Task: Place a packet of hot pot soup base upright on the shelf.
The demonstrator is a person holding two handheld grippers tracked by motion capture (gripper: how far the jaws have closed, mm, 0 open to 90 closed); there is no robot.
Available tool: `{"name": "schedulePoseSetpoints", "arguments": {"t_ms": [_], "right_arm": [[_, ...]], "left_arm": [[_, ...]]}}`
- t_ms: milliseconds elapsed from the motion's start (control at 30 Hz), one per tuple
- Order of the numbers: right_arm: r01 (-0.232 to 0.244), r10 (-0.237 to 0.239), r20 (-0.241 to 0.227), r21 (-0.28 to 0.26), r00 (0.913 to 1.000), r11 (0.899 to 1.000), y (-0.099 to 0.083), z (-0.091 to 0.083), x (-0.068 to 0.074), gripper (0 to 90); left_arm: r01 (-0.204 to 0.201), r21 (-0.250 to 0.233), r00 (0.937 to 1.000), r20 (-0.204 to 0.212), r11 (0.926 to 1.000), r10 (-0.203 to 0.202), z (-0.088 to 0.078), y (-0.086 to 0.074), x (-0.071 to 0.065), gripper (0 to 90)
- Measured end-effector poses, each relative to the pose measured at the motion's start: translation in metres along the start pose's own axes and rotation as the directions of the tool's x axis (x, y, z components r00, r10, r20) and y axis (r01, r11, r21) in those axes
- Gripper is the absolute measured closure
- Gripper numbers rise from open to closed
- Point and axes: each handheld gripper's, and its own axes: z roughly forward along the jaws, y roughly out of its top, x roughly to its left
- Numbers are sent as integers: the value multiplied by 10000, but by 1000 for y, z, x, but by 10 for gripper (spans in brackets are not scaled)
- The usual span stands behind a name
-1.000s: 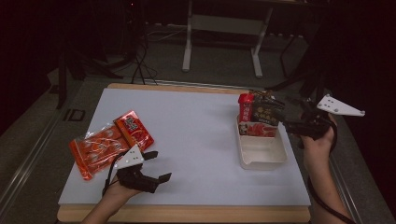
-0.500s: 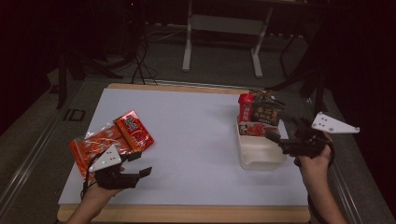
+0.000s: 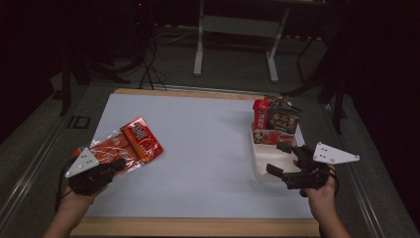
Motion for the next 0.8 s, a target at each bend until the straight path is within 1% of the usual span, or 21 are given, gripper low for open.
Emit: {"name": "schedulePoseSetpoints", "arguments": {"t_ms": [33, 67, 100, 133, 167, 267, 300, 333, 467, 500, 533, 600, 633, 667, 700, 733, 767, 800], "right_arm": [[-58, 59, -32, 107, 10000, 9999, -2, 1, 1, 142], [-17, 17, 0, 217, 10000, 9998, -4, 1, 1, 142], [-17, 17, 0, 217, 10000, 9998, -4, 1, 1, 142], [-67, 68, -17, 249, 10000, 9997, -7, 2, 2, 142], [-126, 129, -109, 235, 9999, 9996, -9, 2, 2, 142], [-111, 115, -145, 245, 9998, 9996, -12, 4, 3, 142], [-161, 166, -225, 218, 9996, 9996, -13, 5, 3, 142], [-161, 166, -225, 218, 9996, 9996, -13, 5, 3, 142], [-164, 171, -353, 201, 9992, 9997, -14, 7, 4, 142], [-164, 171, -353, 201, 9992, 9997, -14, 7, 4, 142], [-122, 130, -364, 220, 9993, 9997, -14, 7, 5, 143], [-54, 63, -515, 164, 9987, 9999, -13, 7, 8, 142], [-41, 49, -537, 144, 9985, 9999, -13, 8, 8, 142], [-50, 58, -561, 134, 9984, 9999, -13, 8, 9, 143], [-34, 43, -574, 167, 9983, 9999, -13, 9, 9, 143], [17, -5, -578, 212, 9983, 9998, -13, 9, 9, 143], [25, -11, -563, 253, 9984, 9997, -14, 10, 10, 142], [37, -22, -596, 262, 9982, 9996, -14, 10, 10, 142]], "left_arm": [[59, 131, 9995, -298, 9999, -55, -2, -1, 6, 900], [165, 287, 9977, -665, 9995, -146, -3, -1, 12, 900], [165, 287, 9977, -665, 9995, -146, -3, -1, 12, 900], [297, 327, 9954, -916, 9990, -266, -5, -3, 20, 900], [413, 326, 9933, -1094, 9986, -375, -7, -4, 24, 900], [767, 282, 9831, -1688, 9967, -709, -11, -7, 42, 900], [877, 290, 9802, -1804, 9957, -811, -11, -8, 48, 900], [882, 321, 9774, -1958, 9956, -803, -11, -10, 53, 900], [1294, 362, 9654, -2328, 9909, -1176, -8, -15, 73, 900], [1294, 362, 9654, -2328, 9909, -1176, -8, -15, 73, 900], [1434, 507, 9589, -2540, 9884, -1261, -3, -21, 83, 900], [1526, 670, 9548, -2675, 9860, -1296, 3, -26, 90, 900], [1655, 730, 9514, -2744, 9835, -1397, 6, -28, 94, 900], [1695, 848, 9481, -2859, 9819, -1390, 9, -30, 97, 900], [1805, 886, 9437, -2964, 9796, -1470, 12, -32, 101, 900], [1888, 951, 9417, -2999, 9774, -1527, 14, -34, 104, 900], [1883, 1017, 9381, -3130, 9768, -1482, 17, -35, 106, 900], [2033, 1030, 9329, -3223, 9737, -1607, 19, -37, 109, 900]]}}
